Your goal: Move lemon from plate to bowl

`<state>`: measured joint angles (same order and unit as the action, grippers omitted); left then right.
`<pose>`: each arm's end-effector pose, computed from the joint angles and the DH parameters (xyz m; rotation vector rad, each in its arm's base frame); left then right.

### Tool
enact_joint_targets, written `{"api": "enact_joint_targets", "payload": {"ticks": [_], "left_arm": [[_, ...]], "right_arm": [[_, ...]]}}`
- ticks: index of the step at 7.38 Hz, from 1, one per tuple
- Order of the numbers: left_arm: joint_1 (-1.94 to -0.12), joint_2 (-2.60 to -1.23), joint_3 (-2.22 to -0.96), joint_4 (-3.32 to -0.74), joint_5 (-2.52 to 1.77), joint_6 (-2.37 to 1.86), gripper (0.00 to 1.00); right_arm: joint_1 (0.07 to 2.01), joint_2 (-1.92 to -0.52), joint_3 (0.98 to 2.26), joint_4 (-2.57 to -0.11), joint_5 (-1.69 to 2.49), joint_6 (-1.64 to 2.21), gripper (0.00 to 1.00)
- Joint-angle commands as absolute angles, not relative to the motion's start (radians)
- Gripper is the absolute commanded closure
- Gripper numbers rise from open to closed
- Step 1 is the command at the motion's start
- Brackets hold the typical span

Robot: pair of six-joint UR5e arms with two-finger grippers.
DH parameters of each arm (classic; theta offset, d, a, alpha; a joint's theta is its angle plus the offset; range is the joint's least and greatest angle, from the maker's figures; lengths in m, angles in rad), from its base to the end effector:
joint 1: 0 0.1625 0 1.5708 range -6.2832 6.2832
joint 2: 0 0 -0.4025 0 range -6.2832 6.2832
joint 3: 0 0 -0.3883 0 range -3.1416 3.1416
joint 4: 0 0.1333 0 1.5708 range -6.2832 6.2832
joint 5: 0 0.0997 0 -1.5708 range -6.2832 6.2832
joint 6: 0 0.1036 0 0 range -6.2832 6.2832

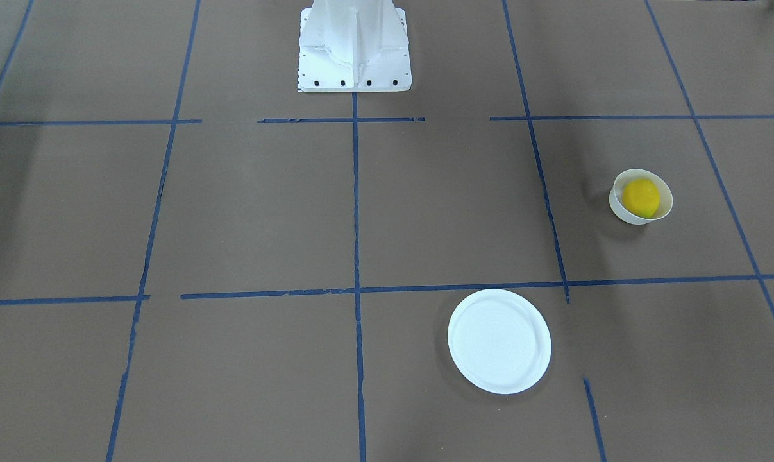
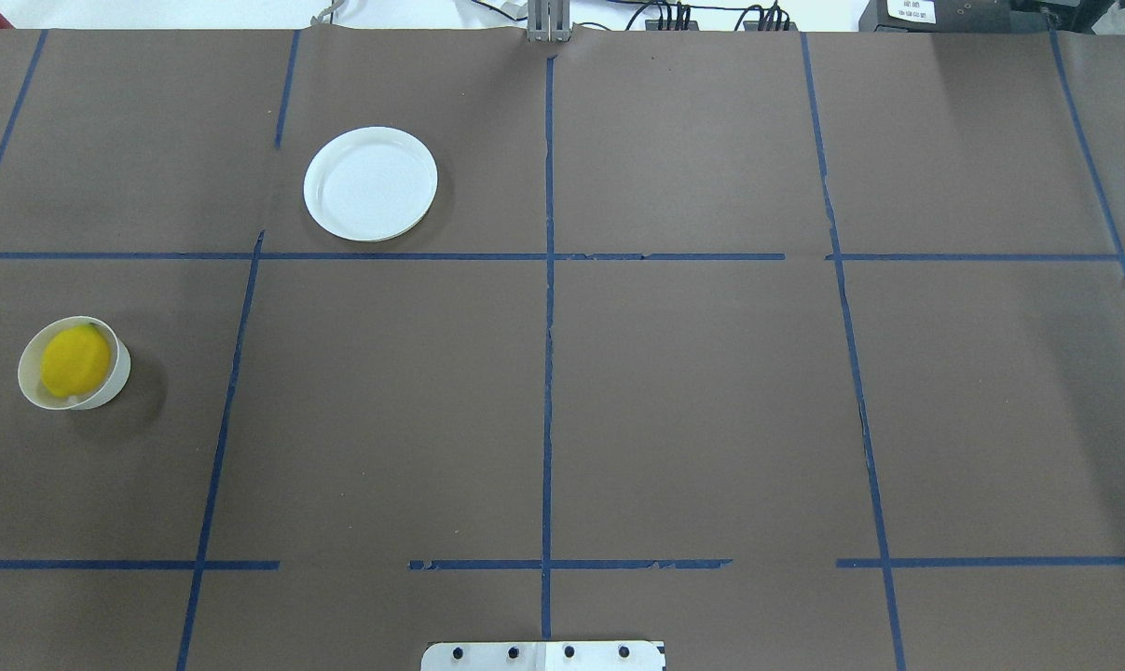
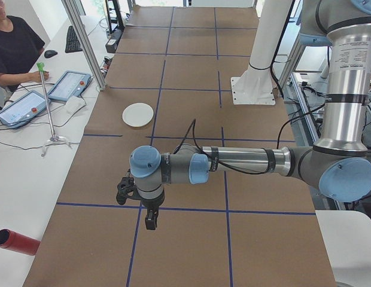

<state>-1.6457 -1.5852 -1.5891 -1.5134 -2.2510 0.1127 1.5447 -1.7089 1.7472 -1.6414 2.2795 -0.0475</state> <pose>-0.1047 -0.4851 0.6352 0.0401 0.6794 0.0279 0.0546 -0.4313 0.6281 -0.0234 -0.7090 -0.0590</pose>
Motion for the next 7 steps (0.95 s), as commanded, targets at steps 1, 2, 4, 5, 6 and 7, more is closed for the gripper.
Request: {"api": "enact_joint_targets", "payload": {"ticks": [1,2,4,5,6,7], "left_arm": [[-1.646,-1.580,-1.623,-1.482,-2.252,0.117,0.00],[-1.646,-1.580,-1.626,-1.477,-2.256,0.123,0.00],[-1.644,-1.582,-1.629,-1.485,-2.261,0.124,0.00],[-1.644,-1.582,-1.621,-1.491,-2.263,0.123,0.00],[-1.644,-1.582,-1.629,-1.491,-2.266,0.126,0.00],[-1.644,-1.585,-1.629,-1.493,-2.266,0.127,0.00]], "right_arm": [[1.545,-1.709,1.747,-1.641,2.279,-0.048,0.00],[1.545,-1.709,1.747,-1.641,2.279,-0.048,0.00],[1.545,-1.709,1.747,-1.641,2.279,-0.048,0.00],[1.545,-1.709,1.747,-1.641,2.279,-0.048,0.00],[1.545,-1.709,1.747,-1.641,2.279,-0.048,0.00],[1.545,-1.709,1.747,-1.641,2.279,-0.048,0.00]]}}
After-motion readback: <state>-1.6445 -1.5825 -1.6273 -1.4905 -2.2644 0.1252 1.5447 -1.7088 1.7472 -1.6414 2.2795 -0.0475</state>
